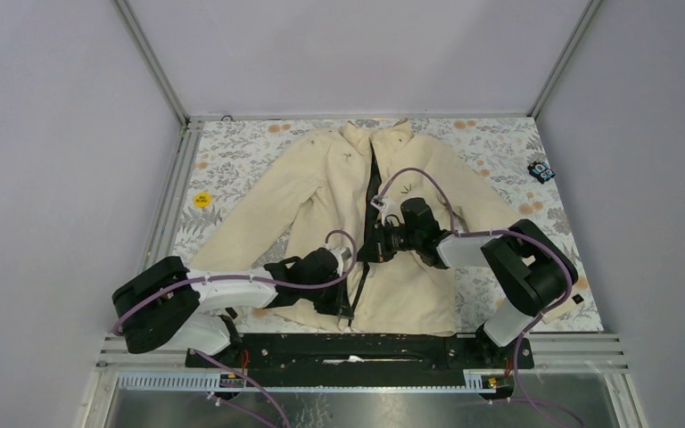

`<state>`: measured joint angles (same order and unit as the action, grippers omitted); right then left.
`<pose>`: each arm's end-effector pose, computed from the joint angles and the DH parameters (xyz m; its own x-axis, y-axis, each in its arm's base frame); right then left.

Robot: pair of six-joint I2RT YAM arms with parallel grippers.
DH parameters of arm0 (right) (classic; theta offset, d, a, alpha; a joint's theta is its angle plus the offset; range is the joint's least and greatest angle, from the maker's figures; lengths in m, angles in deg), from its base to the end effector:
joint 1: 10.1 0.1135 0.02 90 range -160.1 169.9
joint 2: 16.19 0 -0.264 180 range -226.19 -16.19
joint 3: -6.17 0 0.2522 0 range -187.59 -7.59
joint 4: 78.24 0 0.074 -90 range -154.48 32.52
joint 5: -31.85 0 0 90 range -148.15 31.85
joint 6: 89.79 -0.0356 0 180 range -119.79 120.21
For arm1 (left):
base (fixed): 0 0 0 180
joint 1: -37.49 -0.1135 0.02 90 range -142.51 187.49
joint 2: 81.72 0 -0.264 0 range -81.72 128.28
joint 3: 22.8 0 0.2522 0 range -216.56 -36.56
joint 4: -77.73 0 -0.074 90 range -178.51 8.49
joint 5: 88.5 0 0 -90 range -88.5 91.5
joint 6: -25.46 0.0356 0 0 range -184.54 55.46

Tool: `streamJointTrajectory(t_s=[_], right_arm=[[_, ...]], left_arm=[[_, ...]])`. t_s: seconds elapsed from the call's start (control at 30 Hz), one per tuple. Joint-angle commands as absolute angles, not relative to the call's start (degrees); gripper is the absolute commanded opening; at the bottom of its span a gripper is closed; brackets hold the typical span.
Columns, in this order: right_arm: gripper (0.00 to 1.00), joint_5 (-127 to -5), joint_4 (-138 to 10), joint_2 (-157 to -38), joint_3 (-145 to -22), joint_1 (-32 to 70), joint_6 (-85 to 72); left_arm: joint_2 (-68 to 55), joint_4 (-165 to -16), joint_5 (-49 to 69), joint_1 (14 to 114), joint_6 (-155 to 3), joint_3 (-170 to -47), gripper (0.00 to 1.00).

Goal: Zip up the jacket

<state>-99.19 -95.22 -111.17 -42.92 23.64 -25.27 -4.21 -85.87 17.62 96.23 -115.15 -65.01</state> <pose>0.2421 0.1898 0.1467 -0.7487 -0.1099 -0.6537 -0.6367 0.3935 0.6631 0.1139 -0.2067 0.1406 -0.9621 0.1541 -0.2249 0.2631 0.7415 -0.6173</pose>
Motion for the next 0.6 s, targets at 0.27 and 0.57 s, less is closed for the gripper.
streamJointTrajectory(t_s=[0.27,0.57], right_arm=[[0.0,-93.89,-118.83,-106.55,-41.66,22.01,-18.45],[0.0,-99.68,-115.67,-103.42,-39.2,29.8,-26.8]], left_arm=[[-7.45,-89.9,22.35,96.28,-117.67,-57.92,0.0],[-19.71,-86.23,22.15,96.91,-119.35,-53.07,0.0]])
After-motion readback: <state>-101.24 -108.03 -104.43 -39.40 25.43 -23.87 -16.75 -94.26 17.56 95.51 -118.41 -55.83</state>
